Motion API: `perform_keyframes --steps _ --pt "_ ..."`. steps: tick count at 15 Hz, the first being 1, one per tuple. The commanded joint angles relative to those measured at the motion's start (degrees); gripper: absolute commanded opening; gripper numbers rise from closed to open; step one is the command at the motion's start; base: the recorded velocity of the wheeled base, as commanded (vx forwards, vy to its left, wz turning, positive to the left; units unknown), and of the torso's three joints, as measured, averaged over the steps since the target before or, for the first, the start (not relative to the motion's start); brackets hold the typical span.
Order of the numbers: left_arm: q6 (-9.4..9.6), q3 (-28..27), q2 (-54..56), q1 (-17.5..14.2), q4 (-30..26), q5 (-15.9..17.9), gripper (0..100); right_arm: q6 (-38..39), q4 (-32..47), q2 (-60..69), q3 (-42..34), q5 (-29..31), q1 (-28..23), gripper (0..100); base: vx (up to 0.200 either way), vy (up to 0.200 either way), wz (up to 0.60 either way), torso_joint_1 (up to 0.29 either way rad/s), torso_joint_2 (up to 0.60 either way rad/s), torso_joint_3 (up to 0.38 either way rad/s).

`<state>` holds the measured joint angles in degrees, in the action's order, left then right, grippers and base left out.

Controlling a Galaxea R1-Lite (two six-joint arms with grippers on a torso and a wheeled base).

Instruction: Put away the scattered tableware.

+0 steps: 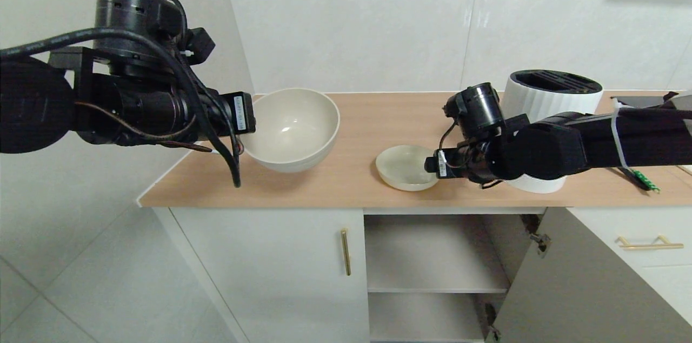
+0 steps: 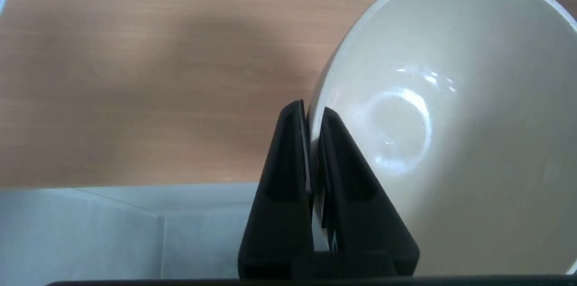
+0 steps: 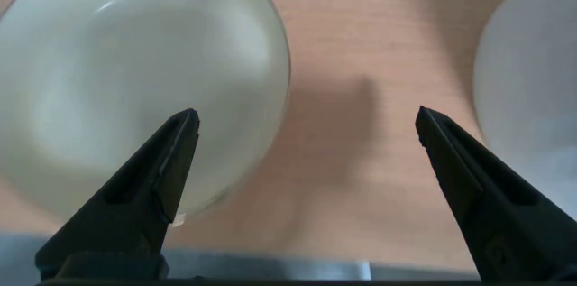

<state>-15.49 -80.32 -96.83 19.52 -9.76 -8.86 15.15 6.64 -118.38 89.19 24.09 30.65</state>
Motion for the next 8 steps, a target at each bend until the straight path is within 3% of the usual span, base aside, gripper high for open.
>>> perform_keyframes --steps 1,6,7,8 --pt "-0.06 0.0 0.1 -0.1 0.0 0.0 0 0.0 -0.1 -1.8 1.1 0.1 0.0 100 0.0 0.0 0.0 0.0 0.0 0.0" --pt "-0.06 0.0 0.1 0.0 0.0 0.0 0 0.1 -0.1 -2.9 1.8 0.0 0.1 100 0.0 0.0 0.0 0.0 0.0 0.0" --pt "0.03 0.0 0.1 0.0 0.0 0.0 0 0.1 -0.1 -3.0 2.0 0.0 0.1 0 0.0 0.0 0.0 0.0 0.0 0.0" --pt "-0.06 0.0 0.1 0.0 0.0 0.0 0 0.9 -0.1 -3.0 2.0 -0.1 0.2 0 0.0 0.0 0.0 0.0 0.0 0.0"
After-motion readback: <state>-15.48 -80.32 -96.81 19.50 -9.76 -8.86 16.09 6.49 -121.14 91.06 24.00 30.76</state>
